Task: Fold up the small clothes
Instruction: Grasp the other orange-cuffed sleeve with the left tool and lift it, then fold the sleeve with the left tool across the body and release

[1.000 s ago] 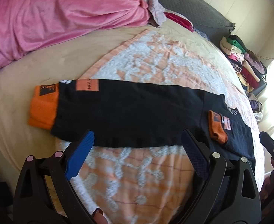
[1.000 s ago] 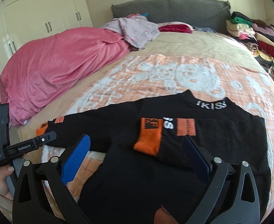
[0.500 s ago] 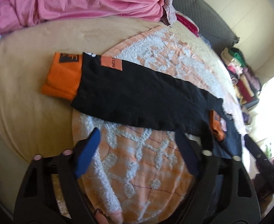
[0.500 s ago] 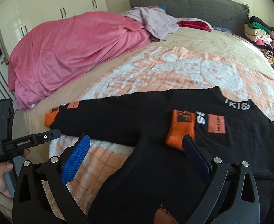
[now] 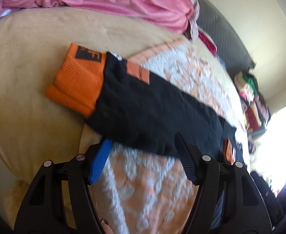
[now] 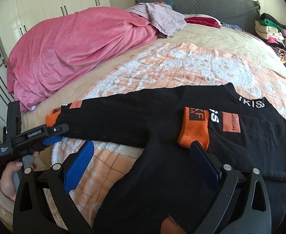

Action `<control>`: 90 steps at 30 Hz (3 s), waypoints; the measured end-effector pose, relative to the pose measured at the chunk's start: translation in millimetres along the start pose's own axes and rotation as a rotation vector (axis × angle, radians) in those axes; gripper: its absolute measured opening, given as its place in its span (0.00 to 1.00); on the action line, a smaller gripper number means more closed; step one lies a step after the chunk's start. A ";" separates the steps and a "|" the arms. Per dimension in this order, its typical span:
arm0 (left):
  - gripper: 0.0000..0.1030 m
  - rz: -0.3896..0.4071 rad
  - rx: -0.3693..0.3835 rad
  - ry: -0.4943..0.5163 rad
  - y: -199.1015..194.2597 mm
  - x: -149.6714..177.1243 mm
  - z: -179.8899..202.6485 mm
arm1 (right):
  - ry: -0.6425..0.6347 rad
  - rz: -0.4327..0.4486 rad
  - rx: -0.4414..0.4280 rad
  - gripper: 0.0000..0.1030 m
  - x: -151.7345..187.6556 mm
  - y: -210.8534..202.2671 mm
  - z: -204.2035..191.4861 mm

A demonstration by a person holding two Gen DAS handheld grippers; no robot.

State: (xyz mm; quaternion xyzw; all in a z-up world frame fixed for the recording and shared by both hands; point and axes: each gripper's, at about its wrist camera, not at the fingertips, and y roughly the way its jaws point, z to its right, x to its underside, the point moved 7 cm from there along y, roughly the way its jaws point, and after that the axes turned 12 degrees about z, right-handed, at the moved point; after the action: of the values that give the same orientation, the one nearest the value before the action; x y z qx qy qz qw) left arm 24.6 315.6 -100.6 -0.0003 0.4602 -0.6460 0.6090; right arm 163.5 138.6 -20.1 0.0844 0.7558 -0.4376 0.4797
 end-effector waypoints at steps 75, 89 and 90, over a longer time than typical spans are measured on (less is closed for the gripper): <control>0.03 -0.086 0.318 0.511 33.3 113.9 277.8 | 0.492 0.245 0.379 0.95 41.5 -148.1 245.6; 0.53 -0.258 0.438 0.689 36.0 184.6 306.8 | 0.527 0.254 0.403 0.95 49.4 -160.8 263.5; 0.53 -0.263 0.450 0.685 34.1 184.8 306.7 | 0.528 0.252 0.400 0.95 50.4 -160.2 263.4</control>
State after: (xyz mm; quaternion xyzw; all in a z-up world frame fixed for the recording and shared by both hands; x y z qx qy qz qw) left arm 175.7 -6.4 -47.6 0.2884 0.4796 -0.7651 0.3184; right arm 220.9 -168.3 -8.6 0.3792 0.7368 -0.4775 0.2921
